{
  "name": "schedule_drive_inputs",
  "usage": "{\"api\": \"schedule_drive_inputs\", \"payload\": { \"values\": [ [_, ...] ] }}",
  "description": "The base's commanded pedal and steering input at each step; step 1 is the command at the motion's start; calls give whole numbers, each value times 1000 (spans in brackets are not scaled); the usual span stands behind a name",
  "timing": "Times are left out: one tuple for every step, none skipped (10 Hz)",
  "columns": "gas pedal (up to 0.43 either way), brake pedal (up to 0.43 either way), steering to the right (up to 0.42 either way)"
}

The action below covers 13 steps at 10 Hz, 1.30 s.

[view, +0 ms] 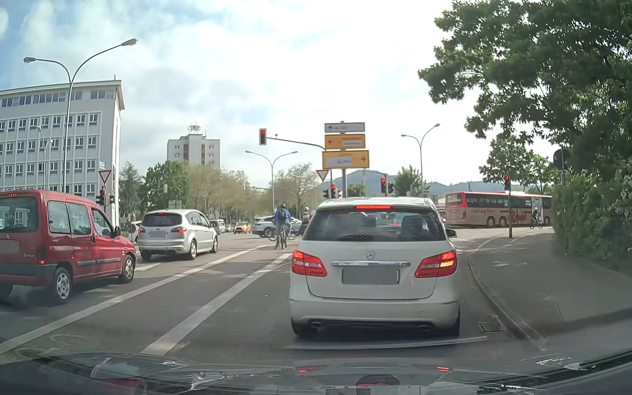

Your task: Follow the waypoints while adhering to traffic rules and regulations

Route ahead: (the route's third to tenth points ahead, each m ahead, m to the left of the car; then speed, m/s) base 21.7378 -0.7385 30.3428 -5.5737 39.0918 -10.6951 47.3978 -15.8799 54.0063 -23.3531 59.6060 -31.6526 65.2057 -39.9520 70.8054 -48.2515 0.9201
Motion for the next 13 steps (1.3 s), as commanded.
{"api": "schedule_drive_inputs", "payload": {
  "values": [
    [0,116,70],
    [0,122,73],
    [0,116,74],
    [0,122,76],
    [0,128,76],
    [0,128,76],
    [0,146,76],
    [0,146,76],
    [0,152,76],
    [0,152,76],
    [0,159,78],
    [0,159,81],
    [0,165,81]
  ]
}}
